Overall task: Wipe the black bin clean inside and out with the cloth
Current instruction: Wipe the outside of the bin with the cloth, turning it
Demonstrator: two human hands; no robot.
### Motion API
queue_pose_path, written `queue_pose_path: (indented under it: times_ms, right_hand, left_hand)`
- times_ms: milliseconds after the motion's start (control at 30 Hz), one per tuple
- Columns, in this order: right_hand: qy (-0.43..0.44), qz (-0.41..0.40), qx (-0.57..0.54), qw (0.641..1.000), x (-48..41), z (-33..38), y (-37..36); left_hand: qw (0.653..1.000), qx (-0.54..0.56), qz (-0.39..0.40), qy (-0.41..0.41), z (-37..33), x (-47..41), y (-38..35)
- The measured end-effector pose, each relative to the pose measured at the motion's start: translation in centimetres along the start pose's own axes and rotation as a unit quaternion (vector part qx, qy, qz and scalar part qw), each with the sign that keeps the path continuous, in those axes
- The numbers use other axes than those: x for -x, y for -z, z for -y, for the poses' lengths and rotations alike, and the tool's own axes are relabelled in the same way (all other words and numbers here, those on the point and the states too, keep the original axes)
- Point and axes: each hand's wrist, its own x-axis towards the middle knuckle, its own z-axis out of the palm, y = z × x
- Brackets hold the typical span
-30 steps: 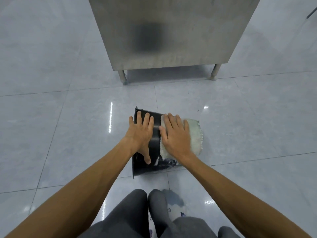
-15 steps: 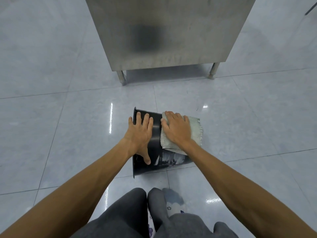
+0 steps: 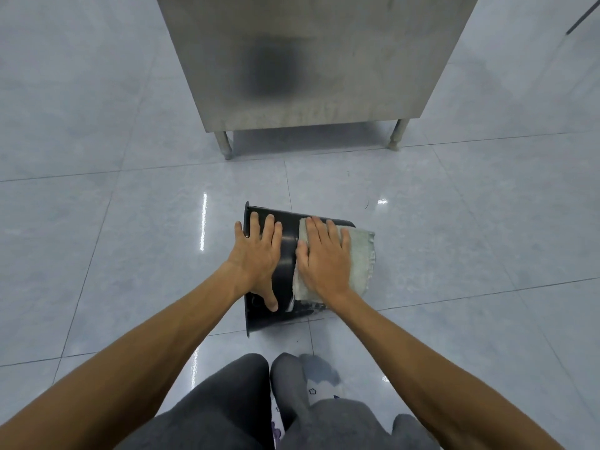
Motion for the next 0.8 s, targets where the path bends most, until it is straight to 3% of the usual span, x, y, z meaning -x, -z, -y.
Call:
queue_pose_path:
  times_ms: [100,333,467,800]
  right_hand:
    - [0.003,0.037,0.011,0.999,-2.2,0.2,0.5]
    - [0.058,-0.024,0.01,0.998,5.3,0.4,-0.5]
    - [0.034,-0.03,0.03,0.999,3.4,0.3,-0.6]
    - [-0.001,0.136,0.018,0.99,-5.9,0.1,1.4]
  left_hand:
    - [1.0,0.003,-0.001,0.002,-0.1,0.3,0.1]
    - [1.0,0.021,0.015,-0.011,0.8,-0.5,0.4]
    - [1.0,0.011,0.007,-0.018,0.8,-0.4,0.6]
    - [1.0,0.005,-0.024,0.001,-1.2,2.0,-0.8]
